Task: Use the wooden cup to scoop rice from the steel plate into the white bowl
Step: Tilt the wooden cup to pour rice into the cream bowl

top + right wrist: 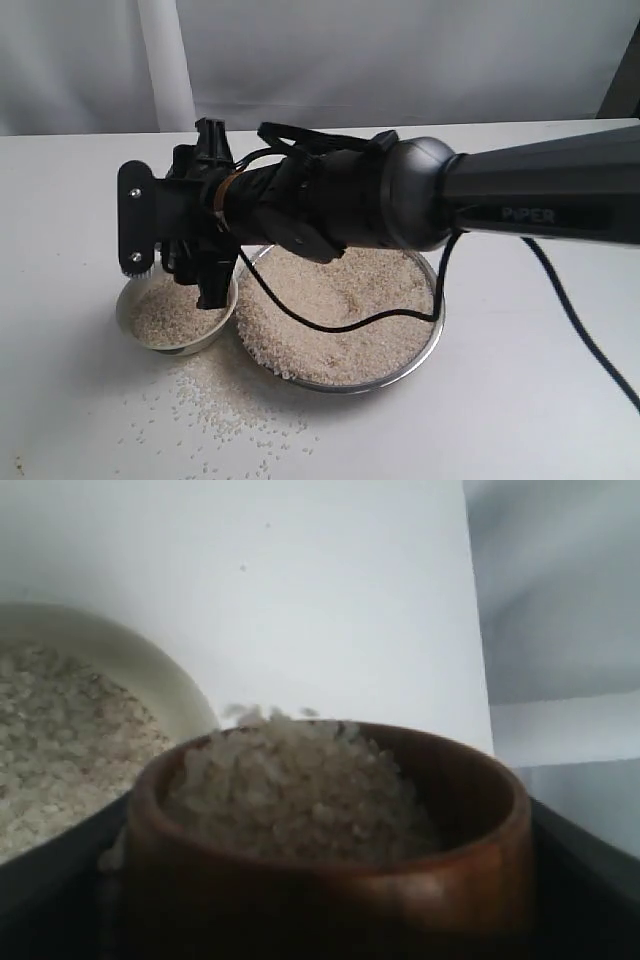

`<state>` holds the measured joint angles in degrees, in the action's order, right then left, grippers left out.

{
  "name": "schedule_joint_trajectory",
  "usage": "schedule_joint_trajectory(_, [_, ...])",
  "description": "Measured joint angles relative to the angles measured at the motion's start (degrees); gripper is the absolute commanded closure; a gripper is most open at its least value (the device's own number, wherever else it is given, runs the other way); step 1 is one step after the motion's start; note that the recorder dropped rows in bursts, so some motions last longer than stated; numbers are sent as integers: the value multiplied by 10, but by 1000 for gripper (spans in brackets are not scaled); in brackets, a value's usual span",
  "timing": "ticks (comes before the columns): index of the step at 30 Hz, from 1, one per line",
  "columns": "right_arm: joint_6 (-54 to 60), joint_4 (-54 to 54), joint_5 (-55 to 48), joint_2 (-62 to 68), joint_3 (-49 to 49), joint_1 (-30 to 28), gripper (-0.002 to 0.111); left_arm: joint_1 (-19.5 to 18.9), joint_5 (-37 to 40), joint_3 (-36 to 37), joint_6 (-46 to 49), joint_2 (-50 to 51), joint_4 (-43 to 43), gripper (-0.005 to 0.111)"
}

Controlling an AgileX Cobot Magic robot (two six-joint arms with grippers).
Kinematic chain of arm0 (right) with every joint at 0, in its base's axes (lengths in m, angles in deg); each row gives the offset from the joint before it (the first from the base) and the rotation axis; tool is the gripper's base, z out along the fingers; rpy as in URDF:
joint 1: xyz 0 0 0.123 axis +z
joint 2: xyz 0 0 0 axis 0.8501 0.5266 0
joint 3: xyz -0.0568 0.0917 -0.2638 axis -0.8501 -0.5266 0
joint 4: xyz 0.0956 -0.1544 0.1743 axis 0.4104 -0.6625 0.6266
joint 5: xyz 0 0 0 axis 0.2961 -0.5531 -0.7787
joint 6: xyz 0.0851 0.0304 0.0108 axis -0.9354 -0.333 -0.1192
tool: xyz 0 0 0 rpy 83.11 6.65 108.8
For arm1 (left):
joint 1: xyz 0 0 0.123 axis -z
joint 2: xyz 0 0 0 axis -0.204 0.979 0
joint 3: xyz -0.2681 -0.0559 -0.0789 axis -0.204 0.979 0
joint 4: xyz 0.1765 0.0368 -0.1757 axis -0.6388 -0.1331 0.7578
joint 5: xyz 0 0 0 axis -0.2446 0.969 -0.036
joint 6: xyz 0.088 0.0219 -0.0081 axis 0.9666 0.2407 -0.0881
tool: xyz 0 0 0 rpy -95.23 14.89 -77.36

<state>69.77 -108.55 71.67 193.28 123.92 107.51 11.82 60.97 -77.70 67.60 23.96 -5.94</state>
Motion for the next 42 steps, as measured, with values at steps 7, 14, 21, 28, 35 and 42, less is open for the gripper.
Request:
schedule_joint_trajectory(7, [41,-24,-31,34,34,9,108,0,0,0,0,0,0,107])
schedule_joint_trajectory(14, [113,-29,-39,36,35,9,108,0,0,0,0,0,0,107])
schedule_joint_trajectory(21, [159,-46,-41,36,35,9,108,0,0,0,0,0,0,107])
schedule_joint_trajectory(28, [213,-68,-41,36,35,9,108,0,0,0,0,0,0,107])
schedule_joint_trajectory(35, [229,-102,-41,36,35,9,108,0,0,0,0,0,0,107])
schedule_joint_trajectory(42, [233,-151,-41,36,35,9,108,0,0,0,0,0,0,107])
